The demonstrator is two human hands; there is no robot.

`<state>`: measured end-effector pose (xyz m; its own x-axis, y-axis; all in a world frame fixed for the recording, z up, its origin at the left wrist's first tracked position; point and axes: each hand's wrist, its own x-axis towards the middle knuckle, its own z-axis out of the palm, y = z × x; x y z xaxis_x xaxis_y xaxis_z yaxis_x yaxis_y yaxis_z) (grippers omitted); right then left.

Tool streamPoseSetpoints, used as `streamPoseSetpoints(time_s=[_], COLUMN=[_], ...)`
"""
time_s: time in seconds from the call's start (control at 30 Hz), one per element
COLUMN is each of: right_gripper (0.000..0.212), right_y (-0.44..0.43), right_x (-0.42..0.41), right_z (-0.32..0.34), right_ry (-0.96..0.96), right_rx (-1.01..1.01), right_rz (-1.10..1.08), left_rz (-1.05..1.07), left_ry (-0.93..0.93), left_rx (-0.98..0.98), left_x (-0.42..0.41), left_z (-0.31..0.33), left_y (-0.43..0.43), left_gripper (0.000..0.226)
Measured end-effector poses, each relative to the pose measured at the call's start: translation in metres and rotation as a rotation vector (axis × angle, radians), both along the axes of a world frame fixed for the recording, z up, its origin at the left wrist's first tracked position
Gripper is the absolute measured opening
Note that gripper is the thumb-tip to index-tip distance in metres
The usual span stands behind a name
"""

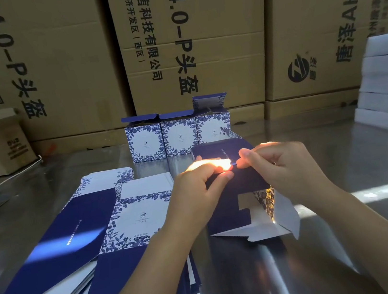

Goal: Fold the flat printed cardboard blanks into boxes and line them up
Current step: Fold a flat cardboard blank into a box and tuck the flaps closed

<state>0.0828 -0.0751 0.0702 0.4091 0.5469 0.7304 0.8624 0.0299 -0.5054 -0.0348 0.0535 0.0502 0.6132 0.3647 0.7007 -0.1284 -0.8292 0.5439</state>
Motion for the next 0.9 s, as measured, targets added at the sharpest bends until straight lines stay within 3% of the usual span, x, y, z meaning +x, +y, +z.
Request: streamPoseSetpoints(time_s=[0.2,0.33,0.53,0.67,0.9], right_gripper=[0.025,0.026,0.028,0.031,0.025], right_y=[0.001,0.002,0.001,0.0,0.001], right_x=[0.0,0.0,0.0,0.001,0.003], right_z=[-0.002,-0.002,-0.002,-0.002,-0.003], right_ry=[-0.012,-0.019,0.012,0.041,0.036], right_rx=[0.018,0.022,0.018,0.015,0.024], right_rz=[-0.015,-0.014,0.004,0.013,0.023], left_rz=[0.077,0.071,0.003,-0.016,-0.028], left_ry=[0.01,-0.012,-0.022,0.004,-0.017], left_rx=[0.092,0.113,0.032,-0.138,-0.243], left_x=[0.001,0.001,-0.003,-0.008,-0.005], left_z=[-0.002,-0.001,0.003,0.005,0.004], left_y=[-0.003,0.0,0.007,0.01,0.006], left_gripper=[0.024,0.015,0.014,0.02,0.006])
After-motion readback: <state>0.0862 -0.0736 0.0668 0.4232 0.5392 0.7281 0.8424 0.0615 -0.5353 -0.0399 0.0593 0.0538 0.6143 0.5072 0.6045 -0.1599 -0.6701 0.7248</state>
